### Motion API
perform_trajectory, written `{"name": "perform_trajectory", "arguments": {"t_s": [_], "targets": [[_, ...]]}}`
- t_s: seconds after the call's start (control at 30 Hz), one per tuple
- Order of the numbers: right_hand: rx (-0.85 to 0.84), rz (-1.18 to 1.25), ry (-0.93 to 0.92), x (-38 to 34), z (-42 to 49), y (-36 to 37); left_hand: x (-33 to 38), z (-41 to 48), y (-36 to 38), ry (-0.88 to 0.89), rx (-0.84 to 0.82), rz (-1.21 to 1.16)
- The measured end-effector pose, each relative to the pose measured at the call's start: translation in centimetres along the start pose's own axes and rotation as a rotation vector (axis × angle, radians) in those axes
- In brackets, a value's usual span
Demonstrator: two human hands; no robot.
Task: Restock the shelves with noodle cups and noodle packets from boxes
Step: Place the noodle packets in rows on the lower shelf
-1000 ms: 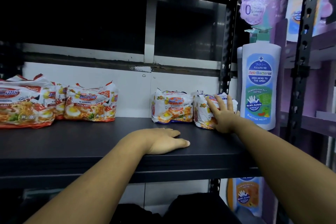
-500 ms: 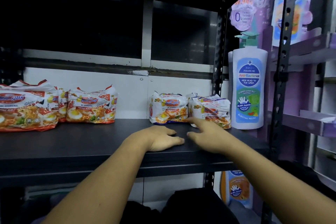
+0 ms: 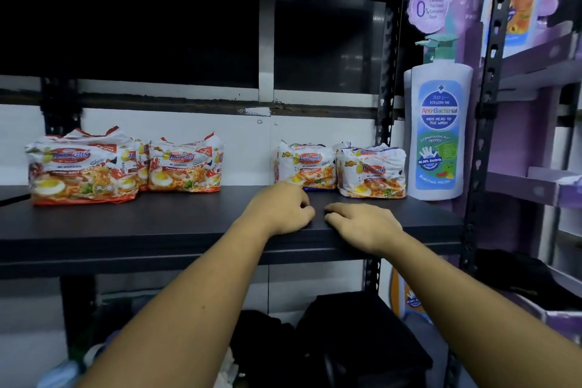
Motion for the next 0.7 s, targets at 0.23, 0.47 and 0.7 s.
{"name": "perform_trajectory", "arguments": {"t_s": [0.23, 0.47, 0.7], "targets": [[0.117, 0.008, -0.133, -0.7, -2.4, -0.3, 1.6, -7.4, -0.2, 0.063, 0.024, 0.109], [0.184, 0.222, -0.429, -6.8, -10.3, 0.2, 1.5, -14.6, -1.7, 0.161, 0.277, -0.099], [0.024, 0.223, -0.428, -7.7, -18.5, 6.6, -0.3, -24.1, 4.9, 0.073, 0.189, -0.218]]}}
Point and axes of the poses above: each hand's wrist, its own z-axis towards the middle knuckle, its own y-axis out of the palm, x = y × z, the point moved 8 cm from there along z, towards the middle knuckle, and after that the axes turned 6 degrees about y, right-handed, at the moved point
